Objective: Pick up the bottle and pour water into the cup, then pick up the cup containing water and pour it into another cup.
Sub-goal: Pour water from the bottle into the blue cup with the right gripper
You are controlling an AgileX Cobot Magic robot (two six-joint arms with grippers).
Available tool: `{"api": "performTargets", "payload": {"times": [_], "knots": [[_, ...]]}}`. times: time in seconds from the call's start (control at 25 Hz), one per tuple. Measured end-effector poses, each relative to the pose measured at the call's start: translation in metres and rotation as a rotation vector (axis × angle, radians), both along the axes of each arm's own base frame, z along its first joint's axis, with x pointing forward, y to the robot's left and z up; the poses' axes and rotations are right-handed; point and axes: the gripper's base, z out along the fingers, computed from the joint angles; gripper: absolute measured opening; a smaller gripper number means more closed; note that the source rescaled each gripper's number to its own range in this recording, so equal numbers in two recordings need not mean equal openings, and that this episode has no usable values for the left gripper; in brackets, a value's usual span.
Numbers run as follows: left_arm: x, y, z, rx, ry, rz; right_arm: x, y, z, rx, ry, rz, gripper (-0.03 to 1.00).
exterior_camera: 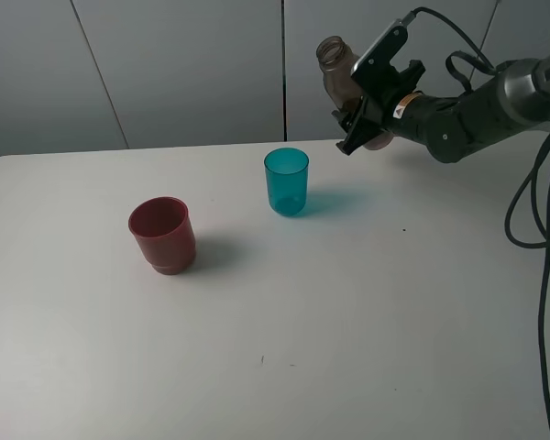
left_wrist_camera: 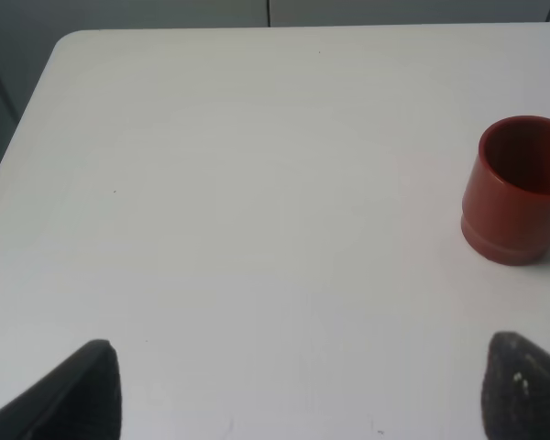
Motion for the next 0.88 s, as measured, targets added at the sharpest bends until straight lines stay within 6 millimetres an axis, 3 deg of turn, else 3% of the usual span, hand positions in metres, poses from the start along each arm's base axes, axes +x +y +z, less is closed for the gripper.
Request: {"api": "performTargets", "payload": {"times": [0.32, 0.88], "knots": [[0.000, 0.000, 0.000, 0.002, 0.000, -0.001, -0.005, 0.018, 0.000, -0.225, -0.094, 0.091, 0.00], [0.000, 0.000, 0.000, 0.005, 0.000, -0.003, -0.004, 0.015, 0.000, -0.435, -0.167, 0.091, 0.00]]}}
